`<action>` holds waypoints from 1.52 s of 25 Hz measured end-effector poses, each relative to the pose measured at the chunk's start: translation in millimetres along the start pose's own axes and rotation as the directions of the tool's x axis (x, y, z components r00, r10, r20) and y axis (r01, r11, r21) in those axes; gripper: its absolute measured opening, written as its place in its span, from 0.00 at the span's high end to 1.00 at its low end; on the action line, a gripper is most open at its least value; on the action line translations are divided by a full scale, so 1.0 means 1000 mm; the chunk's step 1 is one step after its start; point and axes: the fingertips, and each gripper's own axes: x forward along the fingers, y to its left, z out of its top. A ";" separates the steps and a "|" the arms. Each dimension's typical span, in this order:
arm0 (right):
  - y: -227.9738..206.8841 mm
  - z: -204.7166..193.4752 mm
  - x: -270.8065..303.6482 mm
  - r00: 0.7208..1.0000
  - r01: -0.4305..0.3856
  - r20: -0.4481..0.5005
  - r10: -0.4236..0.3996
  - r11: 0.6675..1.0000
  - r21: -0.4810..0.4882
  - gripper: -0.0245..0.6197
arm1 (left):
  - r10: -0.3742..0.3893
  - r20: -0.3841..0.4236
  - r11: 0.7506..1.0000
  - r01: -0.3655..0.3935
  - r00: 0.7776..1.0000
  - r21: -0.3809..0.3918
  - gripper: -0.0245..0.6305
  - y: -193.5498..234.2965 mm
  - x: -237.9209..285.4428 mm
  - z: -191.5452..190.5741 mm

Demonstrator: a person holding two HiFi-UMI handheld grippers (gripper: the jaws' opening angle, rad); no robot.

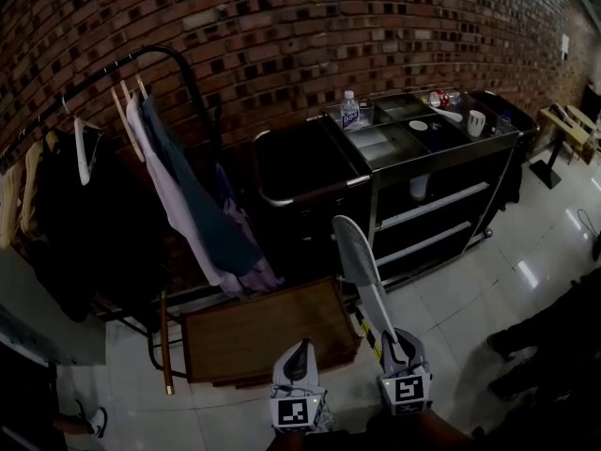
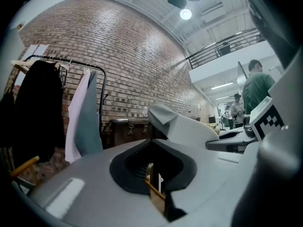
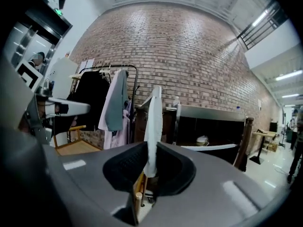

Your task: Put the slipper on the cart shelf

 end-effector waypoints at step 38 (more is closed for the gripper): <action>-0.250 -0.094 0.306 0.949 -0.071 -0.274 0.156 0.953 0.294 0.89 | 0.166 0.009 0.986 -0.166 0.986 0.025 0.94 -0.071 0.264 0.000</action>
